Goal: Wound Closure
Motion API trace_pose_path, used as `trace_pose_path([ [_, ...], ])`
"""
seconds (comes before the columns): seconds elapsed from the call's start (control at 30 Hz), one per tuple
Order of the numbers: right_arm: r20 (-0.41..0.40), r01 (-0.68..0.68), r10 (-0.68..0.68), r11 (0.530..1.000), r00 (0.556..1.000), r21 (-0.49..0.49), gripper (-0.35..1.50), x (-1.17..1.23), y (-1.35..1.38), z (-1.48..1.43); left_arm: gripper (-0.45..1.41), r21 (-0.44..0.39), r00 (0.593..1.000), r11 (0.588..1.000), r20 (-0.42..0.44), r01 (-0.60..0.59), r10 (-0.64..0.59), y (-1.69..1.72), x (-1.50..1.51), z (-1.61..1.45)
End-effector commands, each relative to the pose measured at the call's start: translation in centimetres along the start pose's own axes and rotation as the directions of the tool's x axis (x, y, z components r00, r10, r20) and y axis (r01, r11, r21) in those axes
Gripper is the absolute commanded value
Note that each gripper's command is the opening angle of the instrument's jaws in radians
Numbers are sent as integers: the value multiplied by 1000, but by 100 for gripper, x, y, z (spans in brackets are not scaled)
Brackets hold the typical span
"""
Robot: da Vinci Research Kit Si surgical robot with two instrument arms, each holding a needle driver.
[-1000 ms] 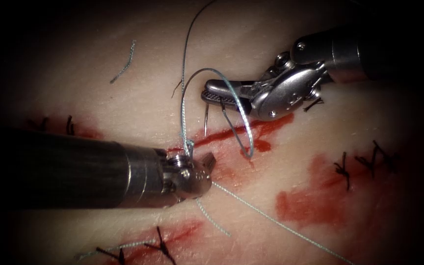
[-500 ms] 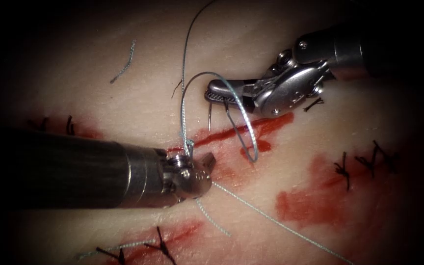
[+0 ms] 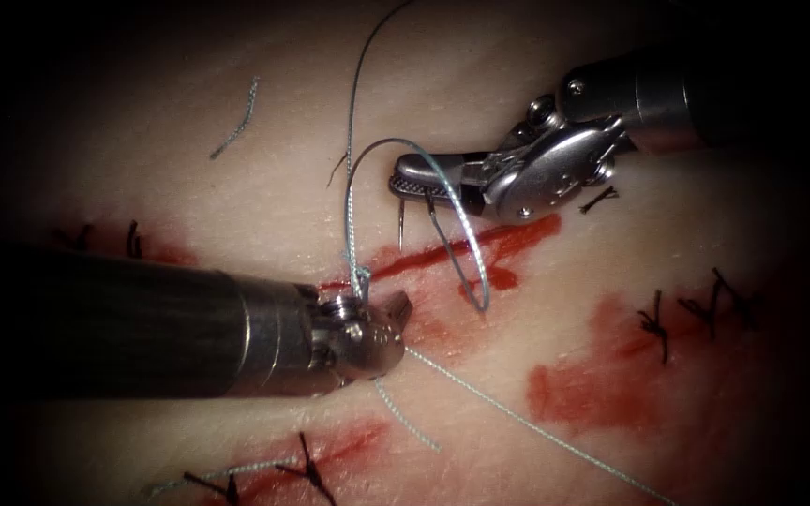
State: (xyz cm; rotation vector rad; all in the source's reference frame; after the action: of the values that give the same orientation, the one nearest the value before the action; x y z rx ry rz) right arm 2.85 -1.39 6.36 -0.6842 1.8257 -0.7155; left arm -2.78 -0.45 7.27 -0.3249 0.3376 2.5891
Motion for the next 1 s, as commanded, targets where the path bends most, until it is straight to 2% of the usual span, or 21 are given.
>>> trace_pose_path([
  [0.03,-2,2,-2,1000,1000,-2,-35,-4,-2,8,-45,-1,1000,1000,0,0,0,6,1,5],
  [1.0,-4,39,-39,999,999,-6,-35,-4,-4,11,-45,-2,1000,1000,0,2,-2,7,1,3],
])
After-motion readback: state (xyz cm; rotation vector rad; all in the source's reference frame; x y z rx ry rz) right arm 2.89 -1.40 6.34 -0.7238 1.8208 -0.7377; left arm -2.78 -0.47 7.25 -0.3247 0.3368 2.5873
